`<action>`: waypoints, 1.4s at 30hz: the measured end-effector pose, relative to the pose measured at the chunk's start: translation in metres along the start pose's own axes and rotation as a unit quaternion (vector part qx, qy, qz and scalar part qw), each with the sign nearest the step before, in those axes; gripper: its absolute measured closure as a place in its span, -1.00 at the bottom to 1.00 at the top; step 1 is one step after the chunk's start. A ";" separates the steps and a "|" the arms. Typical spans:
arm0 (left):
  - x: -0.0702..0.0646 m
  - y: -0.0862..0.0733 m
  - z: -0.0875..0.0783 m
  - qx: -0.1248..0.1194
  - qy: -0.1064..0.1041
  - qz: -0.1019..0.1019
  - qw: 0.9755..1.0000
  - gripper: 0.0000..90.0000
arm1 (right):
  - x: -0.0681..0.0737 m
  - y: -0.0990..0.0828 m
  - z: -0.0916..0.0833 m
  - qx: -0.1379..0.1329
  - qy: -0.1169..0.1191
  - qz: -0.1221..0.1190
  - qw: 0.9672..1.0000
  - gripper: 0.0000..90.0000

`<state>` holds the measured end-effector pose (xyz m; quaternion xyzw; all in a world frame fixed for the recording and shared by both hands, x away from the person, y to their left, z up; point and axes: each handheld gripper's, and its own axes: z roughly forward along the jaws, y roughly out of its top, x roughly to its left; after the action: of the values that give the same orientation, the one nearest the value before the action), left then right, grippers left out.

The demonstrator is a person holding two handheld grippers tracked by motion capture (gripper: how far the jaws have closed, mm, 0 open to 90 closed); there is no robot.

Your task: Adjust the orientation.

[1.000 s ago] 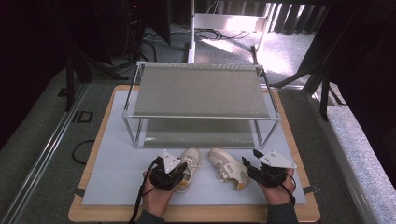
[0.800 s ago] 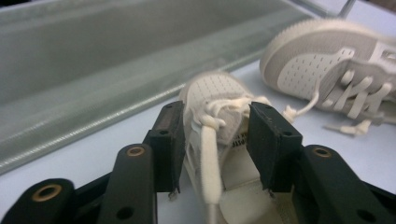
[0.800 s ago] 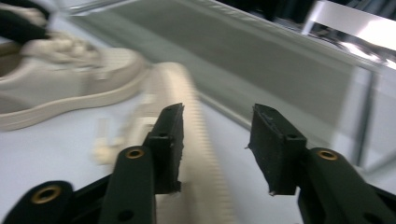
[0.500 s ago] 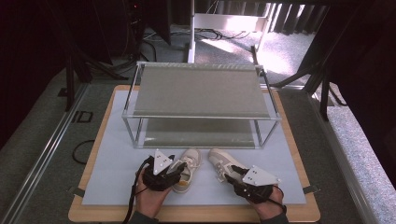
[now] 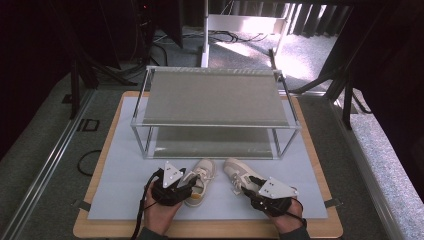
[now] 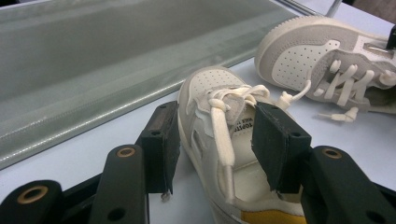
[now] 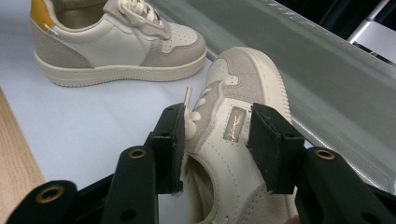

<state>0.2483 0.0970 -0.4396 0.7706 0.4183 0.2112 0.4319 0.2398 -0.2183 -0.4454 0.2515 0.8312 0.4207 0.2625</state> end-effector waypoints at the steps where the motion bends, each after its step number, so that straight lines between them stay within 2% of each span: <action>1: 0.000 0.000 0.000 0.001 -0.002 0.000 1.000 0.13 | -0.001 0.000 0.000 -0.001 -0.001 -0.001 1.000 0.24; 5: -0.001 0.000 -0.002 -0.003 -0.003 0.000 1.000 0.13 | -0.003 0.001 0.000 0.003 -0.012 -0.001 1.000 0.28; 10: 0.000 0.001 -0.004 -0.005 -0.003 -0.002 1.000 0.13 | -0.007 0.003 0.000 0.006 -0.013 -0.001 1.000 0.28; 16: 0.000 0.001 -0.004 -0.005 -0.005 -0.002 1.000 0.13 | -0.018 0.002 0.000 -0.001 -0.019 0.022 1.000 0.27; 21: 0.000 0.000 -0.003 -0.004 -0.005 -0.003 1.000 0.13 | -0.033 0.000 -0.001 -0.010 -0.022 0.062 0.998 0.38; 26: 0.000 0.000 -0.002 -0.002 -0.005 -0.003 1.000 0.13 | -0.041 0.002 0.000 -0.009 -0.029 0.067 0.997 0.49; 27: 0.000 0.000 -0.002 -0.002 -0.005 -0.003 1.000 0.13 | -0.044 0.002 0.003 0.008 -0.046 0.058 0.997 0.46; 28: 0.000 0.000 -0.002 -0.002 -0.005 -0.003 1.000 0.13 | -0.044 0.002 0.003 0.008 -0.046 0.058 0.997 0.46; 31: 0.000 0.000 -0.002 -0.001 -0.005 -0.002 1.000 0.13 | -0.057 -0.002 0.007 0.012 -0.036 0.082 0.996 0.48; 37: 0.000 0.000 -0.001 -0.001 -0.005 -0.002 1.000 0.13 | -0.068 -0.007 0.014 0.025 -0.043 0.098 0.994 0.45; 39: 0.000 0.000 -0.001 -0.001 -0.005 -0.003 1.000 0.13 | -0.072 -0.010 0.013 0.018 -0.034 0.113 0.993 0.38; 40: 0.000 0.000 -0.001 -0.001 -0.005 -0.003 1.000 0.13 | -0.072 -0.010 0.013 0.018 -0.034 0.113 0.993 0.38; 41: 0.000 0.000 -0.002 -0.003 -0.004 -0.002 1.000 0.12 | -0.072 -0.011 0.011 0.019 -0.039 0.118 0.992 0.24; 42: 0.000 0.000 -0.002 -0.004 -0.005 -0.003 1.000 0.12 | -0.072 -0.011 0.010 0.017 -0.039 0.119 0.992 0.22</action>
<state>0.2466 0.0982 -0.4384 0.7685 0.4173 0.2084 0.4379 0.2972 -0.2645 -0.4436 0.3693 0.7914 0.4248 0.2386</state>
